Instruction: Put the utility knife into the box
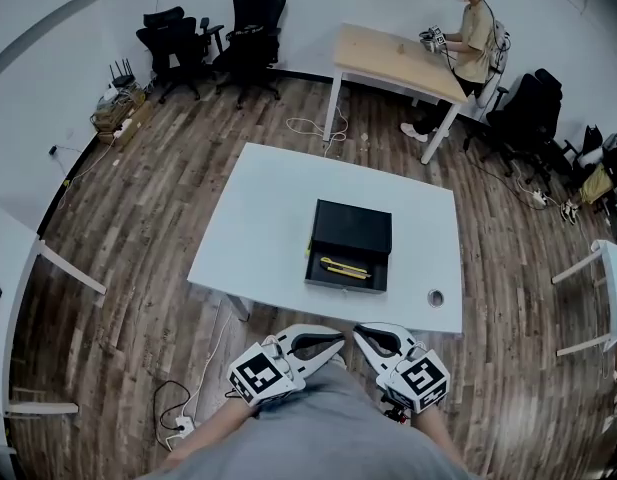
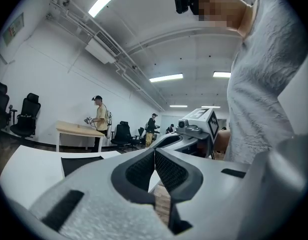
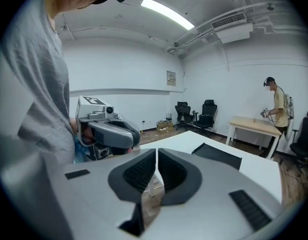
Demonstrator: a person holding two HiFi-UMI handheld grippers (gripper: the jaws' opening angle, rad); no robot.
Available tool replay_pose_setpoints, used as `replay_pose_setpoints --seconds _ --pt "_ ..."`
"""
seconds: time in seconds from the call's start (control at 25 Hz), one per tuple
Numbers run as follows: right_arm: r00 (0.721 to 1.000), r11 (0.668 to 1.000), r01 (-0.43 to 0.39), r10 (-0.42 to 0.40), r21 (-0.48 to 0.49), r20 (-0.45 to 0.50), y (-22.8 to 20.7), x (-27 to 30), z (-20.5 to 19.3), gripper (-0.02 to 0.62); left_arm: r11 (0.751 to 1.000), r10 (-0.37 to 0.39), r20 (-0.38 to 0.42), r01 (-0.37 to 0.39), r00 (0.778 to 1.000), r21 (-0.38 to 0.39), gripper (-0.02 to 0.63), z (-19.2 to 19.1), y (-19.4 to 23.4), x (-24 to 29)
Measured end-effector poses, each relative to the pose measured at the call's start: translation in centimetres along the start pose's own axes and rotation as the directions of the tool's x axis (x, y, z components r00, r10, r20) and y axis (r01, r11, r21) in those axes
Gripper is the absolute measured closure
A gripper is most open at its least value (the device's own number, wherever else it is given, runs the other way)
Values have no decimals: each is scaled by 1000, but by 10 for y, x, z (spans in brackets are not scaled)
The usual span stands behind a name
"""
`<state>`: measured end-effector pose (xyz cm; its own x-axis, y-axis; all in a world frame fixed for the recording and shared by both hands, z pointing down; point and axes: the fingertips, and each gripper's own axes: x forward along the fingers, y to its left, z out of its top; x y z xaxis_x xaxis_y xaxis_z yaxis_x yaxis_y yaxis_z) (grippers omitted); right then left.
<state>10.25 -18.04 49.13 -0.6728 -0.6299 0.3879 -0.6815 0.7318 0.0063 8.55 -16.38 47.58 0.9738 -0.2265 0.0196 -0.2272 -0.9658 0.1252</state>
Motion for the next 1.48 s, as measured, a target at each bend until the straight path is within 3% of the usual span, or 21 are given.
replay_pose_setpoints --seconds 1.08,1.48 --pt "1000 1000 -6 6 -5 -17 13 -1 -3 566 999 -30 -14 29 999 -15 588 -4 -12 -1" --pt "998 999 47 -47 -15 -47 3 0 4 566 1000 -16 -33 15 999 -28 588 -1 -7 -2"
